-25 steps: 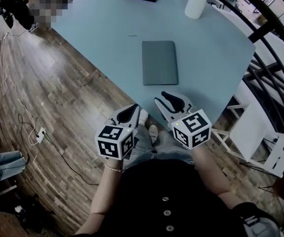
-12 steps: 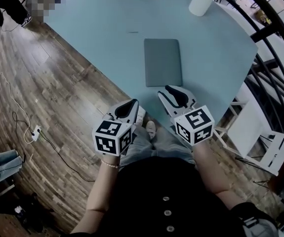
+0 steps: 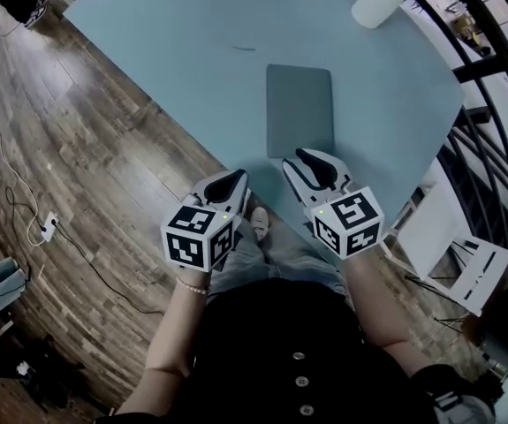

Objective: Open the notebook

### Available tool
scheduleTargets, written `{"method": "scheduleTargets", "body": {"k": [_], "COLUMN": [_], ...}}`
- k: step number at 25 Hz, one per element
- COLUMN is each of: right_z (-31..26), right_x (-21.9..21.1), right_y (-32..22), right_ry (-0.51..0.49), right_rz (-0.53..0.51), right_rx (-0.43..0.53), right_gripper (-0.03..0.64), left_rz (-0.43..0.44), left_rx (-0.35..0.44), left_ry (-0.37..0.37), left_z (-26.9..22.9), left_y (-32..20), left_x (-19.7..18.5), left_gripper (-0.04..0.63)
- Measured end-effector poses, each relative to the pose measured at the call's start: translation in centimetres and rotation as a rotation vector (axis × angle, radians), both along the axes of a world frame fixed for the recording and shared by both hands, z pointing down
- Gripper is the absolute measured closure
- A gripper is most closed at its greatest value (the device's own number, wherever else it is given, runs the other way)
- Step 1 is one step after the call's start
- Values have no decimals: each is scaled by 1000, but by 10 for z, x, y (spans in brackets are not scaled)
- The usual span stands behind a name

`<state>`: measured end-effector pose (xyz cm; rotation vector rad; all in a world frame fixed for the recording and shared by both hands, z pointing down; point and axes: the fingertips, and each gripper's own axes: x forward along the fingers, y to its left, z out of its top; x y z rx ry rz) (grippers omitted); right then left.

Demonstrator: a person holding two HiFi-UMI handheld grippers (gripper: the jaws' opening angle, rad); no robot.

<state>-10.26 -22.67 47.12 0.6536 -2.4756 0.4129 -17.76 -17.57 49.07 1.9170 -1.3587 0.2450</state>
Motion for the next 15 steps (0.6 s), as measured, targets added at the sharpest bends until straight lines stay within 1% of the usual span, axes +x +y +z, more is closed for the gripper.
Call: {"method": "scheduleTargets", "body": {"k": [4, 6, 11, 15], "right_z": [11, 16, 33, 41], "right_x": [-12, -16, -26, -31], "right_y": [-2, -4, -4, -2], "right_ry": [41, 61, 171, 248], "right_rz": [-25, -35, -97, -144], "right_rx": [-8, -6, 26, 51], "right_gripper": [497, 497, 497, 497], "left_rz": [17, 6, -48, -49], "left_rx": [5, 5, -16, -29], "left_ry": [17, 19, 53, 75], "left_z": [3, 6, 18, 25], "left_y": [-5, -8, -7, -3], "left_x": [-8, -16, -37, -37], "left_gripper": [578, 578, 578, 578]}}
